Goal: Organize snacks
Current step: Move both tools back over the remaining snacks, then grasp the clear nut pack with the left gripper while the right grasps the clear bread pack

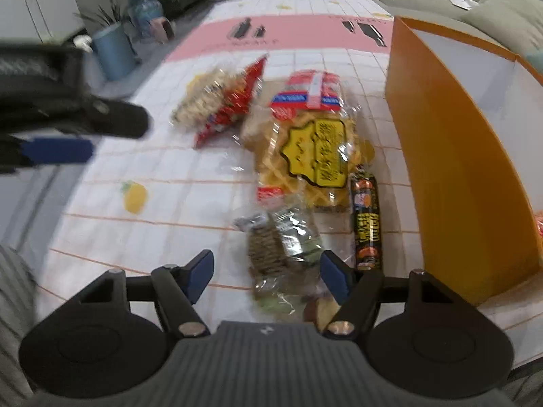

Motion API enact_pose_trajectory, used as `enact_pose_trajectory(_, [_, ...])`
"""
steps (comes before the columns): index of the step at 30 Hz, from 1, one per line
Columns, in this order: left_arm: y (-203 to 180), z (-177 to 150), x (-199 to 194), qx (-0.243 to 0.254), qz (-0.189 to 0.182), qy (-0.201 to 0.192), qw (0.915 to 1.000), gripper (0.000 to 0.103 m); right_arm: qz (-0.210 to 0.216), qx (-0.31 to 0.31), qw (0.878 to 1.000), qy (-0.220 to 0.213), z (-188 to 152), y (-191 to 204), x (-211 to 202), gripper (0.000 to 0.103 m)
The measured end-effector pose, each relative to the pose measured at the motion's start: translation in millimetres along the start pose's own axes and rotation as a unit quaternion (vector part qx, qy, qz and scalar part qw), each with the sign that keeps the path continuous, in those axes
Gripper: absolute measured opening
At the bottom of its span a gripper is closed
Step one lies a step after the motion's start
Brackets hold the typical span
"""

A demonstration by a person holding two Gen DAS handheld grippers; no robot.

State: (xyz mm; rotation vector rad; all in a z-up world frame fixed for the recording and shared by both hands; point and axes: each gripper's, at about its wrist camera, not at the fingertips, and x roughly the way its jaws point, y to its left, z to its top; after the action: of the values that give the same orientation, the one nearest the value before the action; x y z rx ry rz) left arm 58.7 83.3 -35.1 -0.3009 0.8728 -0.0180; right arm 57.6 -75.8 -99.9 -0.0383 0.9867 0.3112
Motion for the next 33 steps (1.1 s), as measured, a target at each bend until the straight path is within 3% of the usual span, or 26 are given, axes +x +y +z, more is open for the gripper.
enact_pose_trajectory(7, [6, 2, -2, -0.013, 0.003, -0.001, 0.9999, 0.076, -0.011, 0.005, 1.0, -0.002, 2, -11, 16, 0.066])
enact_pose_trajectory(10, [7, 1, -2, -0.012, 0.004, 0.001, 0.9999, 0.076, -0.01, 0.001, 1.0, -0.009, 3, -9, 17, 0.055])
enact_pose_trajectory(15, [3, -2, 1, -0.004, 0.009, 0.009, 0.9999, 0.076, 0.009, -0.002, 1.0, -0.018, 4, -8, 18, 0.051])
enact_pose_trajectory(19, [3, -4, 3, -0.003, 0.014, 0.016, 0.9998, 0.076, 0.053, 0.019, 0.998, -0.024, 11, -13, 22, 0.05])
enact_pose_trajectory(22, [6, -4, 3, -0.005, 0.01, 0.021, 0.9997, 0.076, 0.097, 0.031, 0.995, -0.013, 14, -17, 27, 0.056])
enact_pose_trajectory(27, [15, 0, 1, -0.018, 0.009, 0.02, 0.9996, 0.076, 0.13, 0.043, 0.99, 0.012, 19, -22, 26, 0.065])
enact_pose_trajectory(33, [23, 2, 2, -0.032, 0.0, 0.033, 0.999, 0.076, 0.139, 0.043, 0.989, -0.022, 27, -33, -4, 0.073])
